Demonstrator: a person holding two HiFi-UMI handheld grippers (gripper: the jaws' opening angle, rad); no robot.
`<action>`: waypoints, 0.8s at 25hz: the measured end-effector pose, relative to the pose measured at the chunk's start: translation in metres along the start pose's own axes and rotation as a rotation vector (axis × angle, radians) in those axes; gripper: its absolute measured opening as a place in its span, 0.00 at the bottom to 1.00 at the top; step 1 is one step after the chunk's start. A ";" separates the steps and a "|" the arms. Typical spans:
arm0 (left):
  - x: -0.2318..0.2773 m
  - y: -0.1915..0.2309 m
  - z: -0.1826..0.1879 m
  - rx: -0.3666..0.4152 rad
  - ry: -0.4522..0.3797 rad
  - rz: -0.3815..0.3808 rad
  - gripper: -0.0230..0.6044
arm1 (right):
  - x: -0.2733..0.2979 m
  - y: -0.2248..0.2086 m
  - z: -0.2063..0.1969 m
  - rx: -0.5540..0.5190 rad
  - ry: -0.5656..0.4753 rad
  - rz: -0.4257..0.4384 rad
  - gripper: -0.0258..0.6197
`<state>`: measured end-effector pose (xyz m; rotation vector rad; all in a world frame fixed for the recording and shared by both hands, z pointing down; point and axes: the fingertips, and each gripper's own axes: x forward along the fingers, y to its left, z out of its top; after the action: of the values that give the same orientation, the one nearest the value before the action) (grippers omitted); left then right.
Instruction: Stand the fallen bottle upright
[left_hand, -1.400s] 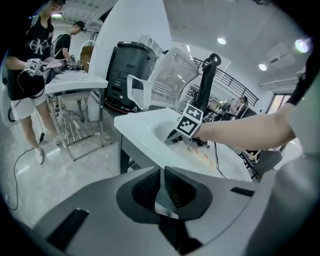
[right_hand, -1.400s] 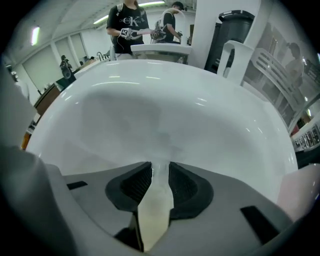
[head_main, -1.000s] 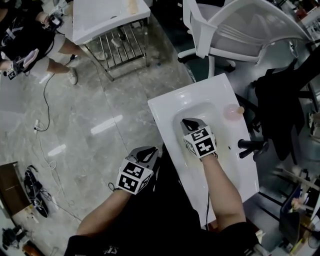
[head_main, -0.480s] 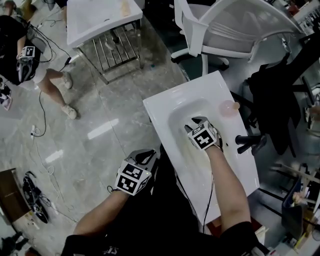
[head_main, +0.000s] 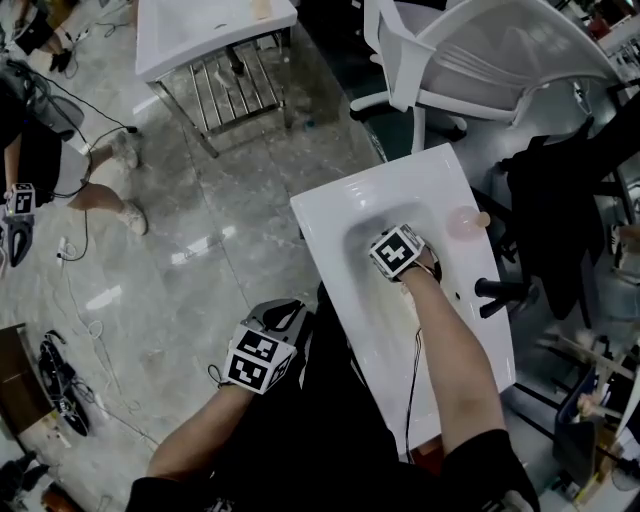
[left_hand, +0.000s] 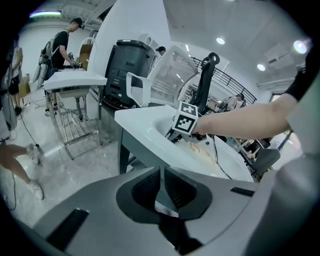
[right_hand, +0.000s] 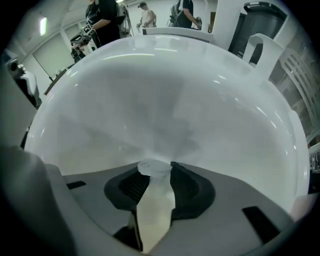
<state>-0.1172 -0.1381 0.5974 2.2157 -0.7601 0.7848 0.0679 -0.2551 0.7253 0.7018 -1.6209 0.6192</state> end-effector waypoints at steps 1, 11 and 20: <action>0.000 0.000 0.001 -0.001 -0.003 0.000 0.10 | -0.001 0.004 0.004 0.003 -0.036 0.021 0.26; 0.000 -0.013 0.000 0.039 -0.014 -0.055 0.10 | -0.082 0.034 0.029 0.057 -0.387 0.019 0.06; 0.014 -0.006 -0.013 0.015 -0.004 -0.047 0.10 | -0.017 0.023 0.019 0.015 -0.153 0.111 0.30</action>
<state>-0.1080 -0.1290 0.6123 2.2411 -0.7036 0.7650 0.0404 -0.2511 0.7050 0.6874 -1.8074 0.6716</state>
